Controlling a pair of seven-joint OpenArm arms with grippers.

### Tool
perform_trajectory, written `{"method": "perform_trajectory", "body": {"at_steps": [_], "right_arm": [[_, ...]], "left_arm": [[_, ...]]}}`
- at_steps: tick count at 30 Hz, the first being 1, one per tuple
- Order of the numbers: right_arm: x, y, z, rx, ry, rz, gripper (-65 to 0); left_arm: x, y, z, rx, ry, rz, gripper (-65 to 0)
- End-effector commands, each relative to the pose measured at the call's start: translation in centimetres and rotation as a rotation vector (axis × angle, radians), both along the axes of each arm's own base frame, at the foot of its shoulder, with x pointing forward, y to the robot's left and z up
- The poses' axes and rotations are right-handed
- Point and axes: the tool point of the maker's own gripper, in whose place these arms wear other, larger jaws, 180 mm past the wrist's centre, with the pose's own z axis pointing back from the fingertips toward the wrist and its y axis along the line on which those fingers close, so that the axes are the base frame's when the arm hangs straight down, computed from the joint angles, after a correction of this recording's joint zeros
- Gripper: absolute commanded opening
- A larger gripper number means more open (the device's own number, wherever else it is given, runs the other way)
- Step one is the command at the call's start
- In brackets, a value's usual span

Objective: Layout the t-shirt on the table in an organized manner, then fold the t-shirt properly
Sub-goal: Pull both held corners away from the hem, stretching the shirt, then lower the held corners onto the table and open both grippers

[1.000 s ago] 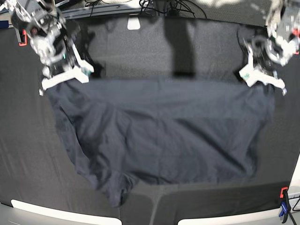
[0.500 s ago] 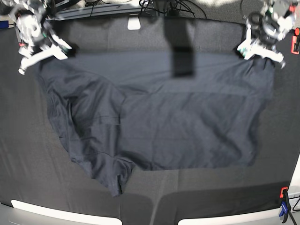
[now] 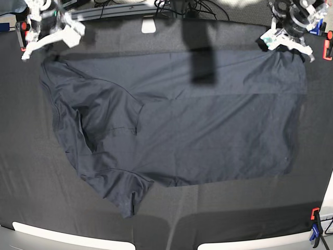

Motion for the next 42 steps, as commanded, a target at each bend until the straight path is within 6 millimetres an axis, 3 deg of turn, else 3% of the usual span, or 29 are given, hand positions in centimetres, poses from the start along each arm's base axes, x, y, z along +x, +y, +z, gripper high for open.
{"method": "perform_trajectory", "body": {"at_steps": [1, 2, 5, 7, 12, 24, 33, 35, 40, 42], "right_arm": [[0.5, 0.2, 0.6, 0.016, -0.029, -0.002, -65.0], [0.1, 0.5, 0.0, 0.049, -0.003, -0.018, -65.0], [-0.6, 1.9, -1.5, 0.118, 0.045, 0.005, -41.7], [-0.5, 2.8, -2.2, 0.163, 0.044, 0.033, -35.3], [0.6, 3.7, -3.4, 0.212, 0.014, 0.053, -35.4], [3.6, 0.2, -5.0, 0.11, -0.009, 0.043, -35.5], [2.4, 1.8, -6.8, 0.206, 0.116, 0.068, -35.5], [2.4, 1.8, -6.8, 0.208, 0.114, 0.069, -39.4], [2.8, 1.6, -6.4, 0.21, 0.075, 0.05, -64.5], [3.7, 1.1, -5.5, 0.186, 0.001, 0.038, -65.0]], "left_arm": [[0.7, -0.3, 0.8, -0.011, -0.028, -0.016, -65.0], [0.8, -0.3, 0.8, -0.011, -0.03, -0.016, -65.0], [0.8, -0.3, 0.8, -0.01, -0.03, -0.016, -65.0], [0.7, -0.3, 0.8, -0.012, -0.029, -0.014, -65.0], [0.7, -0.3, 0.8, -0.013, -0.03, -0.014, -65.0], [0.7, -0.3, 0.8, -0.012, -0.029, -0.014, -65.0], [0.7, -0.3, 0.8, -0.012, -0.03, -0.015, -65.0], [0.7, -0.3, 0.8, -0.012, -0.03, -0.015, -65.0], [0.7, -0.3, 0.8, -0.012, -0.029, -0.015, -65.0], [0.8, -0.3, 0.8, -0.012, -0.03, -0.015, -65.0]]}}
